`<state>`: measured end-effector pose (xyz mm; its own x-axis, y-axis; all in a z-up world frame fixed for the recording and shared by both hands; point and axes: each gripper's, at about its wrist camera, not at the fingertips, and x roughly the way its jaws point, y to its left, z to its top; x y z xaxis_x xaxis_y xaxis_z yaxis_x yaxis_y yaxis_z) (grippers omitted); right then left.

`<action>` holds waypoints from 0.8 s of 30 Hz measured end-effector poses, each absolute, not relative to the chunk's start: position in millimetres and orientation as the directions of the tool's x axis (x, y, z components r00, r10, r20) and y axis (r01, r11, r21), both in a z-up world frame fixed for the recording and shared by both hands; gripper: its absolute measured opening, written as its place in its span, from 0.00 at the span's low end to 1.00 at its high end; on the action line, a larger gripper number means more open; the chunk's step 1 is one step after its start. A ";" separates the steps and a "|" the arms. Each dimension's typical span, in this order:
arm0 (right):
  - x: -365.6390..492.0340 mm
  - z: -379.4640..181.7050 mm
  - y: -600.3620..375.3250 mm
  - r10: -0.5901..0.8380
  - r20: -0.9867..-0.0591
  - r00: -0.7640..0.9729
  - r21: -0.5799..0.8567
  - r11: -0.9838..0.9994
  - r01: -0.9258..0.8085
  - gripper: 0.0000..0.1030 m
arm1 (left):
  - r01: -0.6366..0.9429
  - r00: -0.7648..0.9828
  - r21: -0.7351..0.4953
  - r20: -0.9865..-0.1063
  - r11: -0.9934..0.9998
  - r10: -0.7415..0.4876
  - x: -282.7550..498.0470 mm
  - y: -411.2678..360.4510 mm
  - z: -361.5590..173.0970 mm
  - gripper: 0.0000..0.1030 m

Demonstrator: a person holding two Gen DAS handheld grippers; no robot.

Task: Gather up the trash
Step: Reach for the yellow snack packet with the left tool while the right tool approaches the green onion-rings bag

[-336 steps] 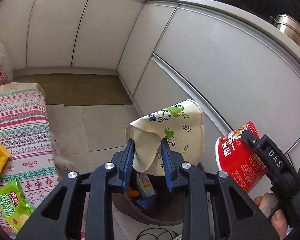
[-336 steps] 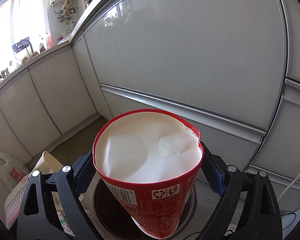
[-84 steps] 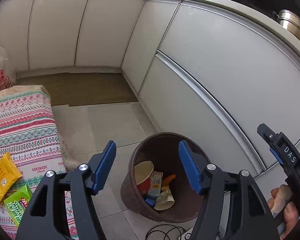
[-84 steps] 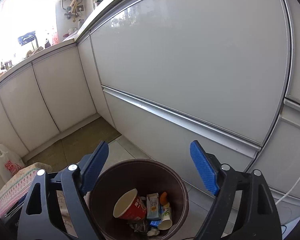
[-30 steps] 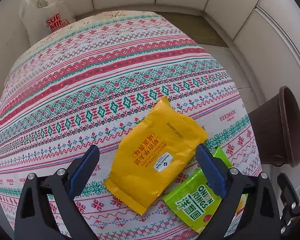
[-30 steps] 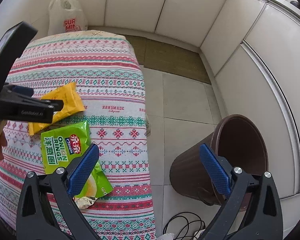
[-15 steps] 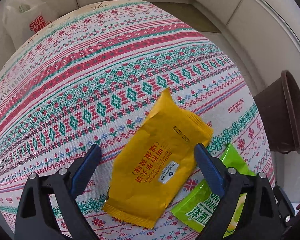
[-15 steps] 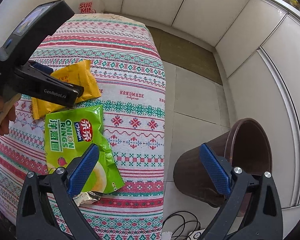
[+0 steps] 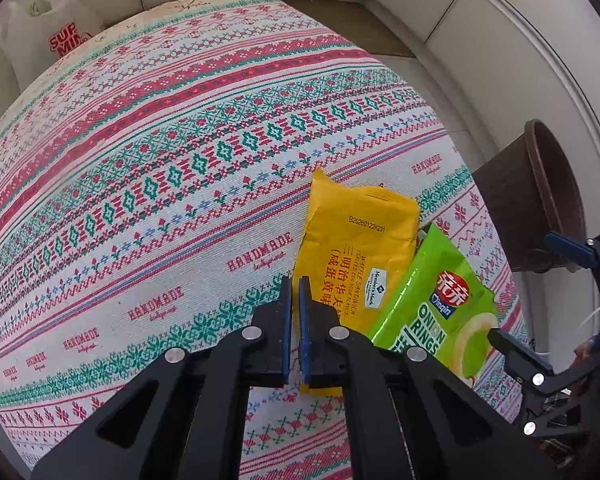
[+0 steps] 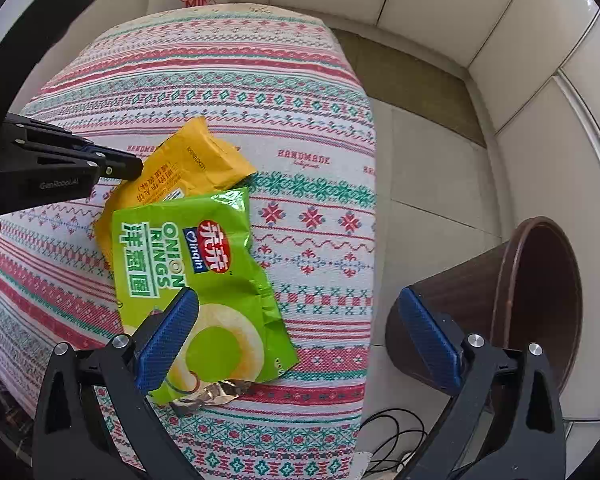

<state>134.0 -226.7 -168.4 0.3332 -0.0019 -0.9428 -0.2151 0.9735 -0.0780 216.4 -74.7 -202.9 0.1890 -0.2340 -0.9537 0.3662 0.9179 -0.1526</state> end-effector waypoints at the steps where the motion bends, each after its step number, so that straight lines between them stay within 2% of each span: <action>1: 133.7 -169.2 -225.4 0.014 -0.945 0.326 -0.064 0.972 -0.228 0.93 | 0.363 0.205 -0.153 -0.949 0.919 -0.239 211.3 -69.4 -196.5 0.02; 8: 122.8 -172.0 -203.4 0.030 -0.949 0.313 -0.081 0.939 -0.335 0.93 | 0.342 0.263 -0.165 -0.928 0.925 -0.263 185.3 -44.3 -153.2 0.01; 10: 120.4 -170.7 -201.2 0.029 -0.951 0.309 -0.083 0.936 -0.343 0.93 | 0.318 0.236 -0.200 -0.930 0.927 -0.282 188.9 -39.6 -153.2 0.06; 11: 119.4 -168.5 -201.3 0.034 -0.951 0.308 -0.077 0.937 -0.341 0.93 | 0.303 0.220 -0.208 -0.934 0.930 -0.281 190.9 -38.9 -156.7 0.23; 12: 118.1 -166.5 -202.0 0.041 -0.951 0.305 -0.069 0.938 -0.340 0.93 | 0.284 0.216 -0.199 -0.940 0.938 -0.265 193.5 -40.0 -160.4 0.54; 13: 116.9 -164.5 -203.6 0.046 -0.952 0.304 -0.063 0.939 -0.339 0.93 | 0.266 0.224 -0.185 -0.943 0.946 -0.247 197.3 -42.7 -163.6 0.64; 14: 114.4 -162.0 -206.0 0.046 -0.951 0.304 -0.063 0.939 -0.338 0.93 | 0.255 0.231 -0.182 -0.942 0.950 -0.243 200.2 -45.4 -165.2 0.68; 17: 107.7 -156.2 -220.6 0.033 -0.951 0.308 -0.071 0.944 -0.322 0.93 | 0.225 0.201 -0.235 -0.938 0.946 -0.281 217.0 -65.3 -171.1 0.69; 18: 106.5 -154.9 -227.3 0.038 -0.952 0.304 -0.061 0.949 -0.310 0.93 | 0.224 0.197 -0.239 -0.938 0.945 -0.284 222.1 -73.1 -173.3 0.74; 20: 105.2 -154.0 -239.9 0.051 -0.954 0.294 -0.035 0.959 -0.280 0.93 | 0.229 0.184 -0.213 -0.949 0.950 -0.257 229.7 -92.8 -179.6 0.77; 24: 103.4 -158.6 -253.5 0.050 -0.960 0.275 -0.024 0.966 -0.258 0.93 | 0.227 0.130 -0.185 -0.967 0.956 -0.218 238.6 -116.3 -201.4 0.77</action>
<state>103.4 -253.5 -158.6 0.2755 0.0499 -0.9600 -0.2581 0.9658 -0.0239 238.6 -116.3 -201.4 0.1298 -0.2179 -0.9673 0.2271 0.9561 -0.1849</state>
